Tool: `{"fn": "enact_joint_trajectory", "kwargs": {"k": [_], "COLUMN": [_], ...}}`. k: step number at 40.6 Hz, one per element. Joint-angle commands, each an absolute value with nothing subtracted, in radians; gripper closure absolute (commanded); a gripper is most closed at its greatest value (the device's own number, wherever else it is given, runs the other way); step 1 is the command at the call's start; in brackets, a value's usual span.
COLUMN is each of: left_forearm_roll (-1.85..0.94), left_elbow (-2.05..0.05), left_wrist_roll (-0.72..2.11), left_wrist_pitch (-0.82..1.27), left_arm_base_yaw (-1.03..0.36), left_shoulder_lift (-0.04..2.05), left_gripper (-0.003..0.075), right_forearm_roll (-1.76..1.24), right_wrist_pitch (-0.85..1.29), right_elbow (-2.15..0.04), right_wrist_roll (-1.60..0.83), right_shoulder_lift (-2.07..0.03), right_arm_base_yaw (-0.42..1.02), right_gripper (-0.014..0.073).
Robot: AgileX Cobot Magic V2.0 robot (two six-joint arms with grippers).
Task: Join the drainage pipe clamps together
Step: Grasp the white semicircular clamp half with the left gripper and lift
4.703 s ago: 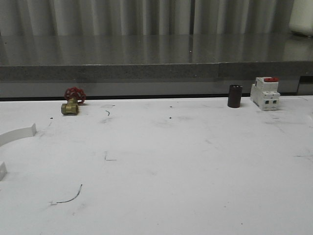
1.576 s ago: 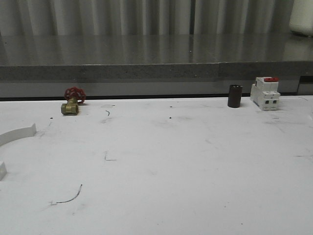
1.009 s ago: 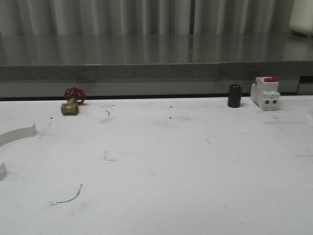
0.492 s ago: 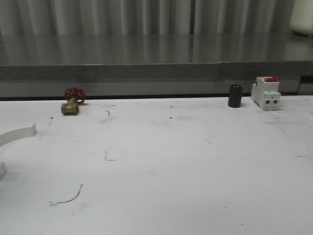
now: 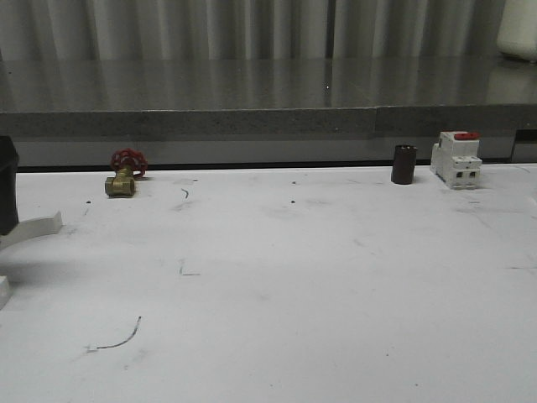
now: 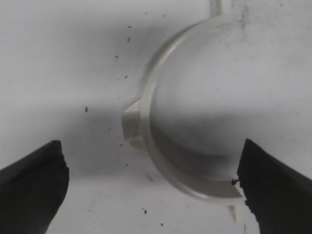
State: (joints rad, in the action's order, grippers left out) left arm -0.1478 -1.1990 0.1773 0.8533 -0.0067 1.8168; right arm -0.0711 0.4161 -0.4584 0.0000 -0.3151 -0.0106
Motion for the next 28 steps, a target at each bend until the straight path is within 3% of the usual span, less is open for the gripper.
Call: {"fn": "enact_joint_trajectory", "kwargs": {"k": [1, 17, 20, 28], "left_forearm_roll": [-0.181, -0.193, -0.193, -0.193], "left_elbow": [-1.256, -1.32, -1.32, -1.32], "left_wrist_roll": [0.195, 0.228, 0.228, 0.23], "left_wrist_pitch": [0.846, 0.926, 0.928, 0.928], "left_arm_base_yaw": [-0.004, -0.004, -0.004, -0.004], "left_shoulder_lift": [1.821, 1.92, 1.924, 1.926], "left_gripper": [0.0049, 0.0057, 0.0094, 0.0279], "right_forearm_roll": [-0.066, -0.066, -0.066, -0.066], "right_wrist_pitch": [0.343, 0.343, 0.343, 0.343], "right_elbow": [-0.492, -0.492, -0.492, -0.492], "right_wrist_roll": [-0.012, -0.012, -0.012, -0.012], "right_shoulder_lift": [-0.33, -0.33, -0.33, -0.33], "right_arm_base_yaw": [-0.015, -0.015, -0.015, -0.015], "right_gripper": [-0.0051, -0.0051, -0.0051, -0.0051]}}
